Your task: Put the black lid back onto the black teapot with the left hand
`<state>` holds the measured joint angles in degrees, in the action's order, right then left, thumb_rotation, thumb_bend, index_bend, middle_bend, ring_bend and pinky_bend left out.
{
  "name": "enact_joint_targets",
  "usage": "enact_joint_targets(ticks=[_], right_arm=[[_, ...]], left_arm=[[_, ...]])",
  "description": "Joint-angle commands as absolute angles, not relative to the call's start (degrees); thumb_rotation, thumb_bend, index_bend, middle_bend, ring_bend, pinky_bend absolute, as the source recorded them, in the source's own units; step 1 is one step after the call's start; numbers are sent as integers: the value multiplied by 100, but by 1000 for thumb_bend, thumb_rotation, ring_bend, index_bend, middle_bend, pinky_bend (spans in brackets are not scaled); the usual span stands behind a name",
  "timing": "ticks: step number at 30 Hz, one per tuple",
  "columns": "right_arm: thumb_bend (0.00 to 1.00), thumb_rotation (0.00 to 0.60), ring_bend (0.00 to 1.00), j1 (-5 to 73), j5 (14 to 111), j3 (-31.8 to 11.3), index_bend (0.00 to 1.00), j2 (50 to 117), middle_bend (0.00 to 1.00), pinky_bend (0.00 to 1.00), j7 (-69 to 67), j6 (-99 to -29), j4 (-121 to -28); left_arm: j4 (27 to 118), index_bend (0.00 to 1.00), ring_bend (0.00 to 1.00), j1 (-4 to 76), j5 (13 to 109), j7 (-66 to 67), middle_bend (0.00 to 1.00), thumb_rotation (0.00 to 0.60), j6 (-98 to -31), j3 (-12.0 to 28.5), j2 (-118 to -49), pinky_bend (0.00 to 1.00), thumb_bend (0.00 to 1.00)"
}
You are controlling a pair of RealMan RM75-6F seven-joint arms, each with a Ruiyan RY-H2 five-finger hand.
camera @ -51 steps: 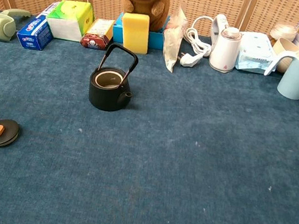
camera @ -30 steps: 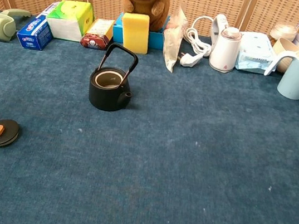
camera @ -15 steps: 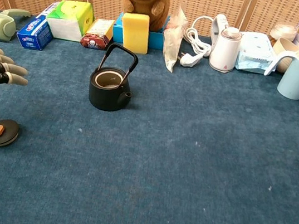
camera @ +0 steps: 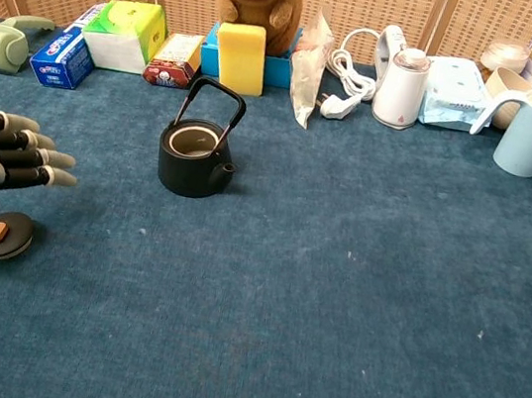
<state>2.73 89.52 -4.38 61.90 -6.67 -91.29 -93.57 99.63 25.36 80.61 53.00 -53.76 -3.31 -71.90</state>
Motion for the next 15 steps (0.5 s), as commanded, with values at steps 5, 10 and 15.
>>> enact_joint_targets(ticks=[5, 10, 15], right_arm=[[42, 600, 0, 254, 8964, -445, 0, 6160, 0, 0, -739, -9157, -9360], [42, 600, 0, 244, 8945, -447, 0, 6128, 0, 0, -797, -9149, -9371], [42, 600, 0, 242, 8939, -447, 0, 6094, 0, 0, -846, -9129, -9386]], left_arm=[[9802, 5, 0, 2543, 7935, 5520, 0, 600, -5411, -443, -7440, 21, 89], [9750, 46, 0, 2528, 7841, 5560, 0, 600, -5457, -464, -7534, 20, 96], [9681, 110, 0, 2551, 7738, 5602, 0, 600, -5487, -470, -7600, 21, 104]])
